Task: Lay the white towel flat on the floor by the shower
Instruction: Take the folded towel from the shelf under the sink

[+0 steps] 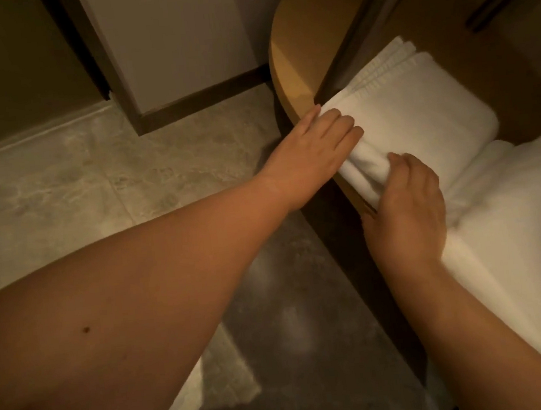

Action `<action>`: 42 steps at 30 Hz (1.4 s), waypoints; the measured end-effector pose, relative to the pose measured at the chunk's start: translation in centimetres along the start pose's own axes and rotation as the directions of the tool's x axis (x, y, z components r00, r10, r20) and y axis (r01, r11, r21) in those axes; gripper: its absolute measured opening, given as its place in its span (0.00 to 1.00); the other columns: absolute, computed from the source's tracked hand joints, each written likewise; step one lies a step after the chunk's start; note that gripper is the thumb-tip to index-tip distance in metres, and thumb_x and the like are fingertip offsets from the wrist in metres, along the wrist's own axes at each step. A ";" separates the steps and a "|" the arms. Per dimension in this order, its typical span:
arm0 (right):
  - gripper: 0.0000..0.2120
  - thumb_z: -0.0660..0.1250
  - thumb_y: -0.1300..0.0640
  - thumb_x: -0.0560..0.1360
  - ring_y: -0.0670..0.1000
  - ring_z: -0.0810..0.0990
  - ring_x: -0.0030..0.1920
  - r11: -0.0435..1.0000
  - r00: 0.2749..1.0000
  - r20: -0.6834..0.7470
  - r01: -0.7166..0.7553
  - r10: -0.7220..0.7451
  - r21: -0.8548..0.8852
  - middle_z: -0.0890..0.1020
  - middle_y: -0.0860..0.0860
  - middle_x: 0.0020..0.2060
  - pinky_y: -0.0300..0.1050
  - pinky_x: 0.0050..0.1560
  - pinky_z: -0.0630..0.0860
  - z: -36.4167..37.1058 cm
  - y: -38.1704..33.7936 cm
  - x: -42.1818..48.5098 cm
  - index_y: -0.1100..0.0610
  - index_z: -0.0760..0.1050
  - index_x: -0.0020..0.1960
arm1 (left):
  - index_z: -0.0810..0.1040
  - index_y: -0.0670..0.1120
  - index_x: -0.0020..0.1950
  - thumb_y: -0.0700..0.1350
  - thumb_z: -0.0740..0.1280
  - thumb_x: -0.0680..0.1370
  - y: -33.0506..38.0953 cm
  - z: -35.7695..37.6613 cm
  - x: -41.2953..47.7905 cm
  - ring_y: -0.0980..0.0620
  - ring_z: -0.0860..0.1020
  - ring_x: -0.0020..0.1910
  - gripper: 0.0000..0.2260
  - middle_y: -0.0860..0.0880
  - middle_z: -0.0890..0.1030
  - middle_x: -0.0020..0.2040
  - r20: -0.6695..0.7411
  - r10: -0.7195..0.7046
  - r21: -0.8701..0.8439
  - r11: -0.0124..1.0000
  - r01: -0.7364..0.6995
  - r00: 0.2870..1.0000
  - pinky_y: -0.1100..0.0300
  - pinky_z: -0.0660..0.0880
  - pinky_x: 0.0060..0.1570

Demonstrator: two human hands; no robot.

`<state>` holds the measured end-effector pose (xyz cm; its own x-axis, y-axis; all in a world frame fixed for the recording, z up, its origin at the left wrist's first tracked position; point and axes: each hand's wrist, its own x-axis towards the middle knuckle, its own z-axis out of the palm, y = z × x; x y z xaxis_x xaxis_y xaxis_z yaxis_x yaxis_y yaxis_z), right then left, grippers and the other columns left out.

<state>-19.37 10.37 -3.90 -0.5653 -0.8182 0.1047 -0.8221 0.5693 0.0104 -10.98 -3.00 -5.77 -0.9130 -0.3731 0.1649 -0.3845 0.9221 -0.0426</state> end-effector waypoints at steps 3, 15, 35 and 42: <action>0.35 0.71 0.68 0.66 0.60 0.67 0.64 1.000 1.000 -0.012 0.008 -0.008 -0.020 0.69 0.61 0.67 0.53 0.64 0.65 0.1 0.0 0.1 0.62 0.62 0.70 | 0.60 0.42 0.71 0.38 0.61 0.76 0.4 0.1 0.5 0.42 0.64 0.69 0.24 0.42 0.67 0.69 -0.032 -0.025 0.018 1.000 0.026 0.999 0.48 0.53 0.72; 0.26 0.71 0.66 0.66 0.56 0.73 0.51 0.975 0.995 0.072 0.057 -0.074 0.215 0.76 0.57 0.56 0.50 0.50 0.70 -4.5 -1.0 -3.3 0.58 0.69 0.62 | 0.66 0.42 0.66 0.39 0.55 0.80 -0.9 -4.8 -4.5 0.42 0.70 0.60 0.14 0.41 0.72 0.62 0.027 0.086 -0.004 0.996 -0.086 0.996 0.51 0.63 0.65; 0.21 0.70 0.57 0.67 0.39 0.70 0.47 0.552 0.690 0.112 0.460 -0.715 0.696 0.77 0.46 0.48 0.30 0.47 0.67 -45.7 -13.3 -10.9 0.51 0.70 0.58 | 0.73 0.45 0.64 0.53 0.59 0.80 -4.8 -51.1 -29.2 0.46 0.74 0.52 0.17 0.43 0.78 0.55 0.135 -0.398 -0.341 0.841 0.420 0.907 0.59 0.65 0.52; 0.27 0.68 0.50 0.68 0.36 0.65 0.55 0.398 0.687 -0.247 0.634 -0.684 0.663 0.75 0.49 0.55 0.29 0.55 0.66 -63.7 -14.0 -15.7 0.55 0.67 0.65 | 0.73 0.43 0.62 0.53 0.58 0.79 -1.0 -71.2 -34.0 0.46 0.72 0.50 0.17 0.43 0.78 0.53 -0.071 -0.528 -0.248 0.831 0.498 0.846 0.53 0.68 0.51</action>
<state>5.38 20.36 57.70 0.1906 -0.9313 0.3103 -0.7305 -0.3457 -0.5890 30.12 15.99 58.80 -0.5598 -0.7954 0.2324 -0.7402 0.6061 0.2911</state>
